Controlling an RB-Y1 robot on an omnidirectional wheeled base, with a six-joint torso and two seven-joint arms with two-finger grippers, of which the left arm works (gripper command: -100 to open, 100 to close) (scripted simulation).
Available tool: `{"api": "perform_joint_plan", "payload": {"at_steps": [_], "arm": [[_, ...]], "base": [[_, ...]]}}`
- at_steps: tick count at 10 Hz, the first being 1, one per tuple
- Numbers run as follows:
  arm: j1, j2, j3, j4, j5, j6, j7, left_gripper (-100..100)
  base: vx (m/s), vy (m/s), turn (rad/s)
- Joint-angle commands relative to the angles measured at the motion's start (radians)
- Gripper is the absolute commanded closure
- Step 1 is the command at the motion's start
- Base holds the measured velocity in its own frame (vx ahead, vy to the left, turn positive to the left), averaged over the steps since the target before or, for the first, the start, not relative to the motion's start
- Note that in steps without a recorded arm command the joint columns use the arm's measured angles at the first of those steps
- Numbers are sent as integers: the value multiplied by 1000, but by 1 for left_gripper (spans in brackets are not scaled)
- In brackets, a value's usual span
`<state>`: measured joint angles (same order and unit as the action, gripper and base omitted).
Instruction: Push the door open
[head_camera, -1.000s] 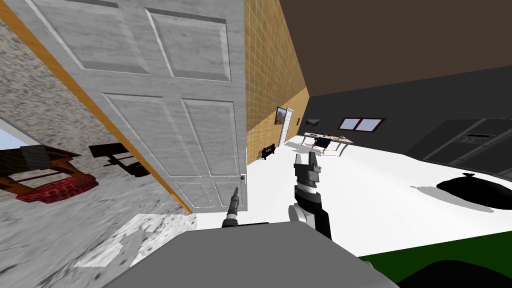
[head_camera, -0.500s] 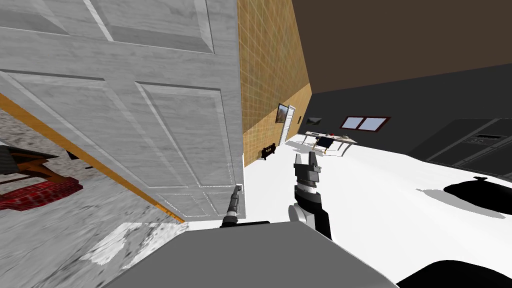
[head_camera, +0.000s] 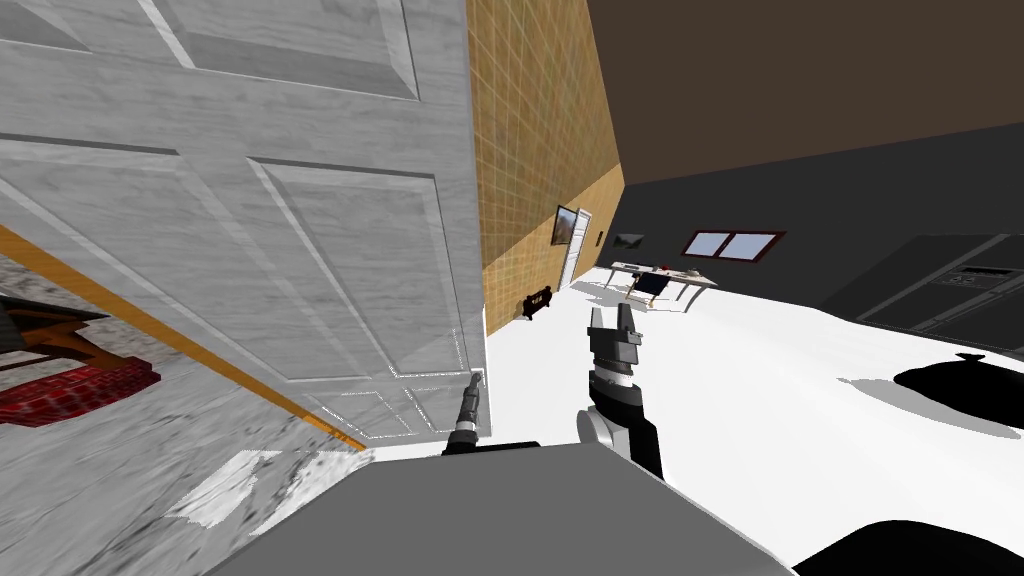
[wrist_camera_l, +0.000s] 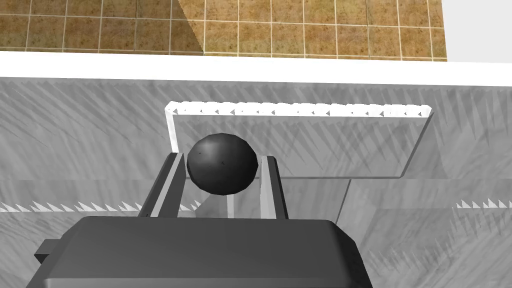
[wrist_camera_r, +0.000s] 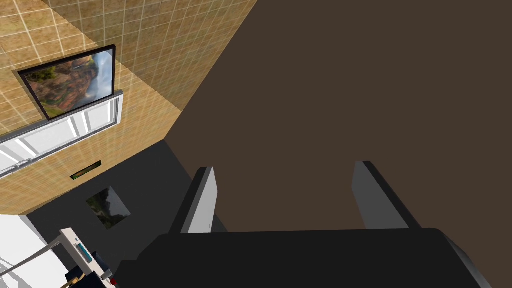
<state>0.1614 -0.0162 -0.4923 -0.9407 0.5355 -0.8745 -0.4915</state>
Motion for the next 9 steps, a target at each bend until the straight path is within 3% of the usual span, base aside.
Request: {"api": "perform_joint_plan", "payload": {"at_steps": [1,3,4,6,9], "arm": [[2,0,0,1,0,-1,1,100],[2,0,0,1,0,-1,1,100],[1,24,17,1,13,-1,-5,100],[0,34,35,-1,25,-3,-10,100],[-3,30,69,-4,50,-9,-20,100]], "base": [[-13,1,1],[-5,0,1],[116,-47,54],[177,-76,58],[232,-81,67]]}}
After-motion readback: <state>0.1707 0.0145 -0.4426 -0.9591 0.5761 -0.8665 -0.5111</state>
